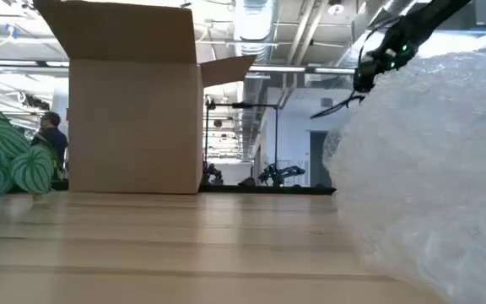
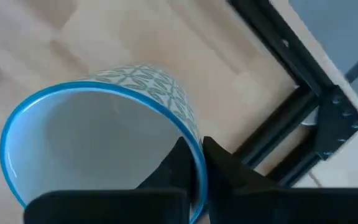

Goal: Wrap mug
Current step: Move the green mug to the top right of the table, then prepare the bubble wrap

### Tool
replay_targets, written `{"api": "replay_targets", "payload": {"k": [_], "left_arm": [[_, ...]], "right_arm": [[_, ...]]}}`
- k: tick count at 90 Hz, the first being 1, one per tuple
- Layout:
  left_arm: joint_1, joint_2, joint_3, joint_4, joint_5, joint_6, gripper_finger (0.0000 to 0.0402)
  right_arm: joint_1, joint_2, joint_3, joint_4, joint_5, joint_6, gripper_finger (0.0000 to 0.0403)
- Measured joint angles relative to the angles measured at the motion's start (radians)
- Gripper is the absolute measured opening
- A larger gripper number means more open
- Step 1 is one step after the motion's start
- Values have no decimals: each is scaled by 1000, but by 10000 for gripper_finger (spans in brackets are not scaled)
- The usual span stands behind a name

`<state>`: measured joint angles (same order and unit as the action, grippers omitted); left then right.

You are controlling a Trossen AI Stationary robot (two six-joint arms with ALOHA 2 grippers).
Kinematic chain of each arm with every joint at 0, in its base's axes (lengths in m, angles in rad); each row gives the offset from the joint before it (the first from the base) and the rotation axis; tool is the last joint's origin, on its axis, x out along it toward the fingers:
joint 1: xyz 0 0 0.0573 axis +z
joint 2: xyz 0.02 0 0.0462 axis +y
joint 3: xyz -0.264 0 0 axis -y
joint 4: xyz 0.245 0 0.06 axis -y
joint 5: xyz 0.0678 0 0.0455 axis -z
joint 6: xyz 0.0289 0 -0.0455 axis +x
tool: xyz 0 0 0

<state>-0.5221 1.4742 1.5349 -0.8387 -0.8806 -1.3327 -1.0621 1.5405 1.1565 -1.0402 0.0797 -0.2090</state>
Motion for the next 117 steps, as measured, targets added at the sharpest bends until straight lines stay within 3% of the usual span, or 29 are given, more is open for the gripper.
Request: {"api": "replay_targets", "payload": {"k": [23, 49, 94, 117], "left_arm": [[16, 0, 0, 0, 0, 0, 177], [16, 0, -1, 0, 1, 2, 177], [16, 0, -1, 1, 14, 20, 177], [16, 0, -1, 1, 15, 31, 177]], "right_arm": [[-65, 114, 49, -1, -51, 26, 8], [-65, 124, 67, 20, -56, 59, 54], [-53, -54, 67, -10, -81, 46, 186], [35, -246, 104, -84, -28, 70, 196]]}}
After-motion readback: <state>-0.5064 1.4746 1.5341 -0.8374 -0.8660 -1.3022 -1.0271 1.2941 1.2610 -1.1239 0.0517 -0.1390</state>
